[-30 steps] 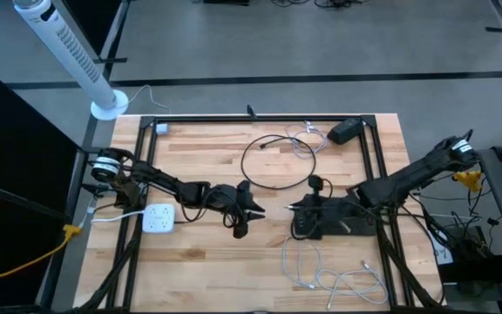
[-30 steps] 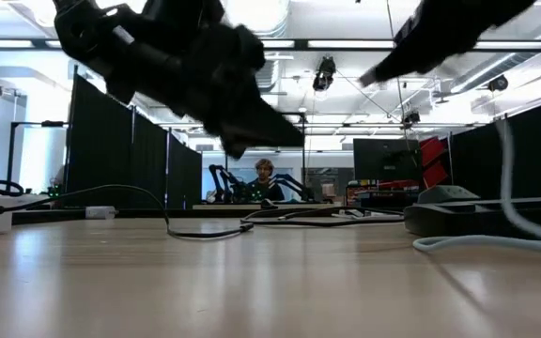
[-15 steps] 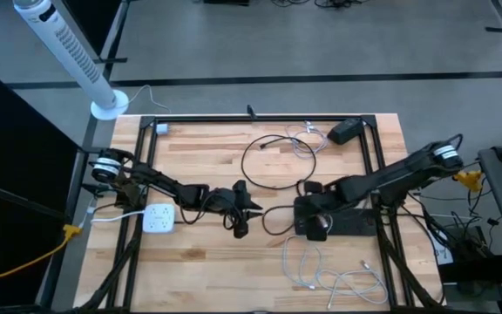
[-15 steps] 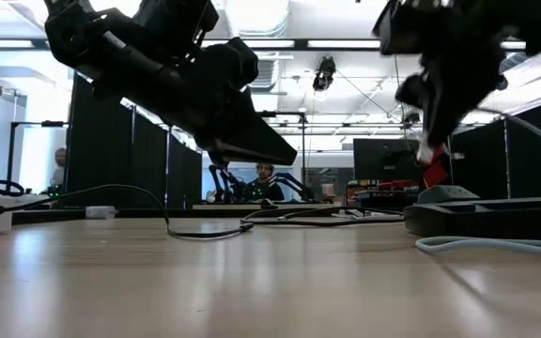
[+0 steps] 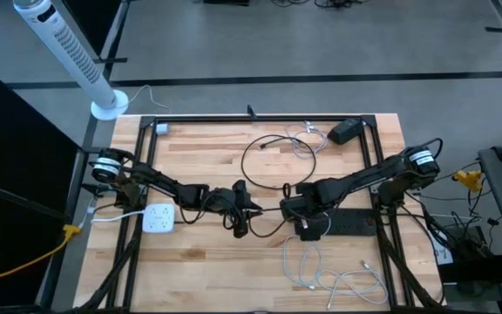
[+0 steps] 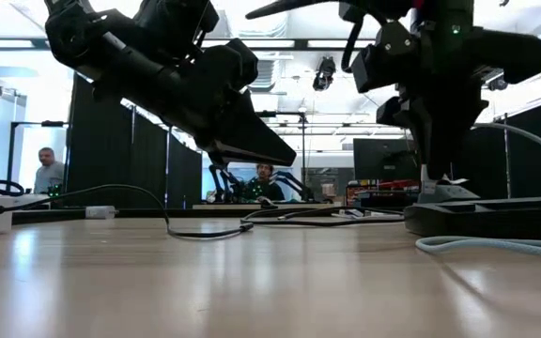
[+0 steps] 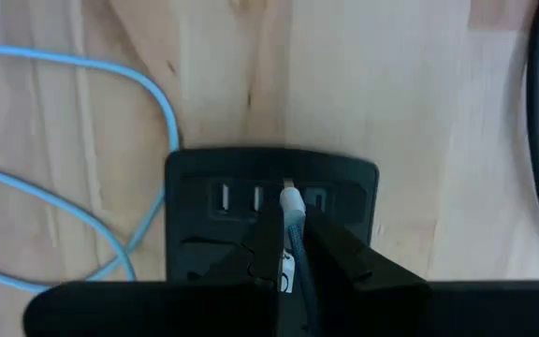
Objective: Insert USB
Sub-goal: Insert the bottom left white charger cable into the bottom black outlet
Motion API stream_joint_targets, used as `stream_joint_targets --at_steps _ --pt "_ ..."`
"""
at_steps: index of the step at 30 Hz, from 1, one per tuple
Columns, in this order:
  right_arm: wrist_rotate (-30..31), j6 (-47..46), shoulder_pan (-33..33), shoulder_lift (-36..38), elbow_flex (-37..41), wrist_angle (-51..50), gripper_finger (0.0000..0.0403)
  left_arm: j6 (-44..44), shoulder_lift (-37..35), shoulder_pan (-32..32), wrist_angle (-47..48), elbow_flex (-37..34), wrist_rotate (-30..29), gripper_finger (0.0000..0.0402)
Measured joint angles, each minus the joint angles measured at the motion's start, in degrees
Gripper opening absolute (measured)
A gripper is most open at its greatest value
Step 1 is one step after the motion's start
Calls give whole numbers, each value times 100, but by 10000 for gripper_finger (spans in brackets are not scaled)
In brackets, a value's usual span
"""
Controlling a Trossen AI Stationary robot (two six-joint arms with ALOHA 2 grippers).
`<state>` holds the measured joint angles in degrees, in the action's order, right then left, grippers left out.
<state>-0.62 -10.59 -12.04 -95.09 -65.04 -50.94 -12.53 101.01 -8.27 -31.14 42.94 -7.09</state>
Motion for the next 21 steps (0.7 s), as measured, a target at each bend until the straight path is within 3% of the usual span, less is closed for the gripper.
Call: stream_joint_targets --at_steps 21 --pt "-286 65 245 2 206 178 14 2 2 0 33 0 0 66"
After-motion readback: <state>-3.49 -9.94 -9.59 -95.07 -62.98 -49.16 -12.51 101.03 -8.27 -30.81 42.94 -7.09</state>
